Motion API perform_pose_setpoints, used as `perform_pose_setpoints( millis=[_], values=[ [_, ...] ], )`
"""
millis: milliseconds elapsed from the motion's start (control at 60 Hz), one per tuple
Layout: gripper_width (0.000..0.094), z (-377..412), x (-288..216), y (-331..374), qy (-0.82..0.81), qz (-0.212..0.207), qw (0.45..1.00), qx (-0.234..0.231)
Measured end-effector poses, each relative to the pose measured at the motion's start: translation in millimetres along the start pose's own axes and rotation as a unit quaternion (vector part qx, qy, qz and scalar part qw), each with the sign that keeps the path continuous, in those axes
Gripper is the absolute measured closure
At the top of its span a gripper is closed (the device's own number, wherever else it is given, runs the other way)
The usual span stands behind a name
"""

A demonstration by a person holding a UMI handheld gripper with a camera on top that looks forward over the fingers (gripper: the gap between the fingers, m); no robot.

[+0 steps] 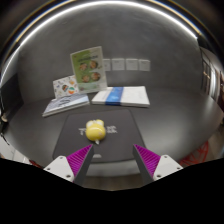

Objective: Arrange mouse

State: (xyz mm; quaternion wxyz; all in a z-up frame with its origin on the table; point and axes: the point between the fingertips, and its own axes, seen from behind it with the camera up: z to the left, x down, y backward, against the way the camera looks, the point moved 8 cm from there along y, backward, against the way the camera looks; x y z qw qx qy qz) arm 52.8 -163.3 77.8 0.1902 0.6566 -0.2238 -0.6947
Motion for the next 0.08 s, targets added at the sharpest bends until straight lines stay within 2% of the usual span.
perform_pose_setpoints(
  millis=[83],
  values=[
    [0.0093, -34.9, 22.8, 29.2, -0.017, 0.005, 0.999, 0.042]
  ],
)
